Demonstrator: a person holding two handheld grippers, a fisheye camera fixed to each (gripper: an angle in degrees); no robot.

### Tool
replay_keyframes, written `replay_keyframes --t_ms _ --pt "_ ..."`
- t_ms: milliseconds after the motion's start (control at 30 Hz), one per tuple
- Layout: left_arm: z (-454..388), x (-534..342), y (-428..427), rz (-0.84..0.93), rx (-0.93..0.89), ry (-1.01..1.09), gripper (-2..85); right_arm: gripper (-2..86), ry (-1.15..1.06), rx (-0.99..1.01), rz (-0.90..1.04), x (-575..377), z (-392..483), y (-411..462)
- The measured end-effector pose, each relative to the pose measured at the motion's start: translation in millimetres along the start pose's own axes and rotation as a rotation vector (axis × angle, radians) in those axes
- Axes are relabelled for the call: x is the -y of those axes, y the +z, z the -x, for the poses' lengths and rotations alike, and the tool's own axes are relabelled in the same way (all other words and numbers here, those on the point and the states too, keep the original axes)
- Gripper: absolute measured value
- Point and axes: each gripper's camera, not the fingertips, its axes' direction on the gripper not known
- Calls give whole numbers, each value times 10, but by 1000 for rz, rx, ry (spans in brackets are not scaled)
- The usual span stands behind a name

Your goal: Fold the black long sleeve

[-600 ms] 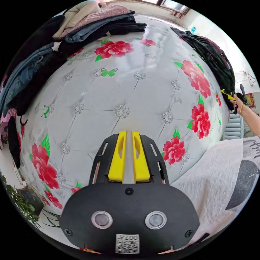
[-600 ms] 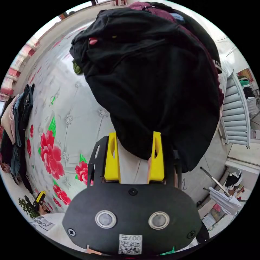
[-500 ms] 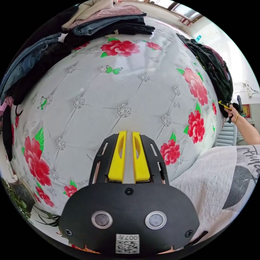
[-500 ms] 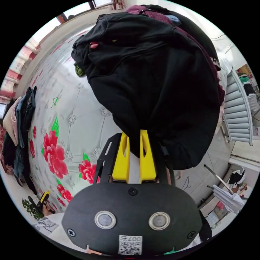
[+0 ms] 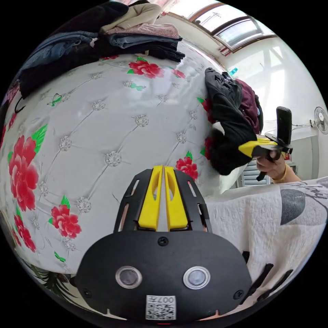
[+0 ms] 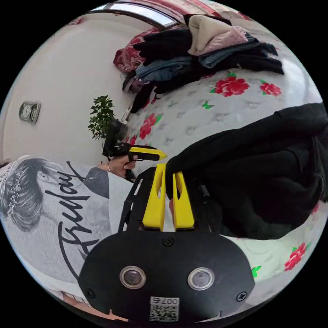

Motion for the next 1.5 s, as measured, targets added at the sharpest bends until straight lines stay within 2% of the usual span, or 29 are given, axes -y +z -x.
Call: replay_keyframes --t_ms 67,133,167,267,400,467,600,667,800,833,867,900,967,1067,1200,1267,1300,1367,1433,1500 --pt "144 -189 -119 -36 -5 -30 -9 8 -223 139 134 141 727 494" --pt "280 -340 -214 -68 5 -66 -9 15 -343 190 229 182 1171 828" --pt "380 -445 -274 -88 10 -94 -9 21 -424 141 294 171 1412 1019" --pt "644 -715 -412 -137 16 -170 -4 43 -473 -10 302 53 1662 1183" --pt "906 -959 -540 -179 10 -220 16 65 -276 -109 138 -122 1388 875" --pt "985 -987 -588 -203 -3 -206 34 74 -53 -228 -59 -345 1037 484" --pt "968 -679 -511 -199 -67 -111 66 89 232 -335 -207 -661 587 66" --pt "852 -264 -336 -162 -130 -22 87 95 301 -312 -205 -672 474 40" --pt "549 372 187 -16 -138 72 77 95 250 -298 -138 -448 571 366" --pt "459 516 460 85 -116 71 46 87 219 -291 -82 -345 620 559" --pt "407 581 604 123 -7 32 30 76 186 -281 -8 -250 666 778" --pt "381 579 583 88 41 40 22 67 170 -279 35 -215 685 890" --pt "410 639 561 129 -34 11 8 35 133 -399 203 -188 754 1260" --pt "508 644 73 -22 -51 39 2 18 -138 -402 224 -244 1199 1236" --pt "606 763 -678 -192 101 16 12 19 -420 -149 152 -43 1959 1020" --pt "765 791 -1102 -300 150 -97 33 31 -569 -61 109 152 2403 1019" --pt "812 781 -1175 -319 173 -133 40 35 -577 -54 99 210 2467 1030" --pt "1004 633 -1353 -372 363 -339 42 58 -614 15 151 377 2524 1103" --pt "1107 378 -1425 -417 429 -483 23 72 -572 -8 183 427 2347 1067" --pt "1103 58 -1444 -486 429 -503 41 80 -465 -93 99 407 1988 860"
